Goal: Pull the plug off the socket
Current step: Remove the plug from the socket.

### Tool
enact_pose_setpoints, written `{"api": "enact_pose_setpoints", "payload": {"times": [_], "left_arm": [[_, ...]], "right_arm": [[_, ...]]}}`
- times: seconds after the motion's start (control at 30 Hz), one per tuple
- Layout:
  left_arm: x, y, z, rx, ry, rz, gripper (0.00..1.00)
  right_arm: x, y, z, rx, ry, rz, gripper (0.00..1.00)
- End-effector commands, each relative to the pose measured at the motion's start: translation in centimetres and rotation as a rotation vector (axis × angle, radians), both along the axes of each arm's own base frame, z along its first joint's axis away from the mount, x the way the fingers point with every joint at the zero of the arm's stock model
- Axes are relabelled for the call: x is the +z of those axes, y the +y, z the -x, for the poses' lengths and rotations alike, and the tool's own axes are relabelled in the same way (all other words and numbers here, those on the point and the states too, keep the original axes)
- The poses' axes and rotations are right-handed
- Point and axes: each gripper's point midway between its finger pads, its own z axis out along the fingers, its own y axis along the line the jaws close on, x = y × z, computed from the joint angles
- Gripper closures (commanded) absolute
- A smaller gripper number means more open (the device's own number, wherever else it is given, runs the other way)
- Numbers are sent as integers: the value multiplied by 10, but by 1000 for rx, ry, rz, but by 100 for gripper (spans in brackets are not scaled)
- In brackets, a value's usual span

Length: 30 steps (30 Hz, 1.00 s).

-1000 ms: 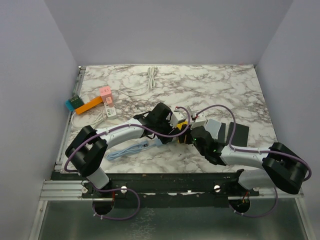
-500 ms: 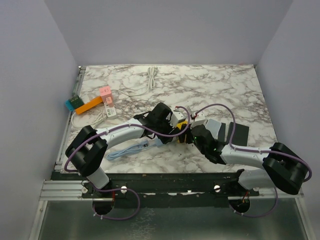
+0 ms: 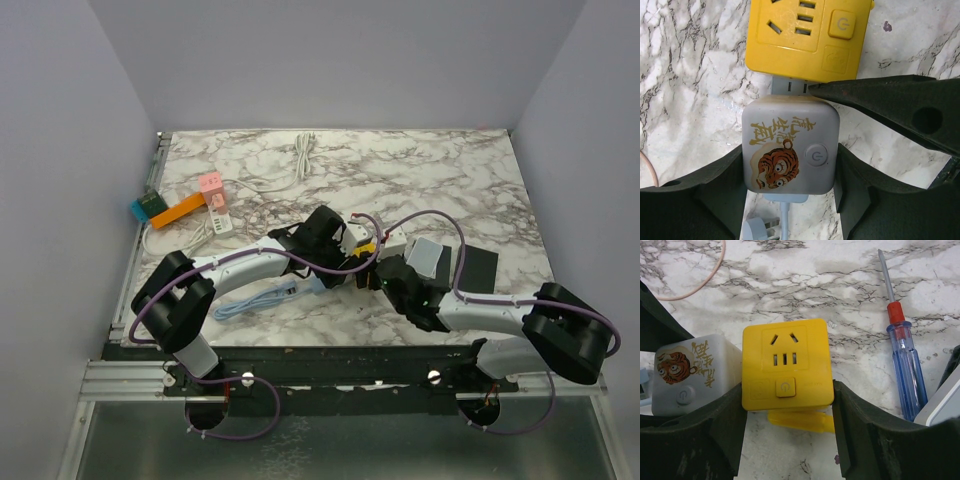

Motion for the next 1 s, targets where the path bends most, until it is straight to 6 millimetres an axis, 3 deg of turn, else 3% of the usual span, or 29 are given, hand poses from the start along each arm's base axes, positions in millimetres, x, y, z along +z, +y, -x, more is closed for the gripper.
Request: {"api": "enact_pose_setpoints", "payload": {"times": [0.0,0.2,0.53,0.7,0.8,0.97], "left_arm": [[-47,29,2,153,85,-147,100],[-48,29,3,153,86,-151,100],[-53,31,3,152,92,-166,100],[-54,31,4,151,94,-170,100],[-57,32,4,152,99,-177,100],[-56,33,4,152,95,-178,100]], "right_arm": [[6,17,11,60,-47,77,99],[3,25,14,67,-45,88,99],[12,16,11,-6,-53,34,99],[6,5,1,-20,-37,38,99],[6,-8,-15,-21,7,-59,99],[9,-16,-26,-19,24,-93,99]]}}
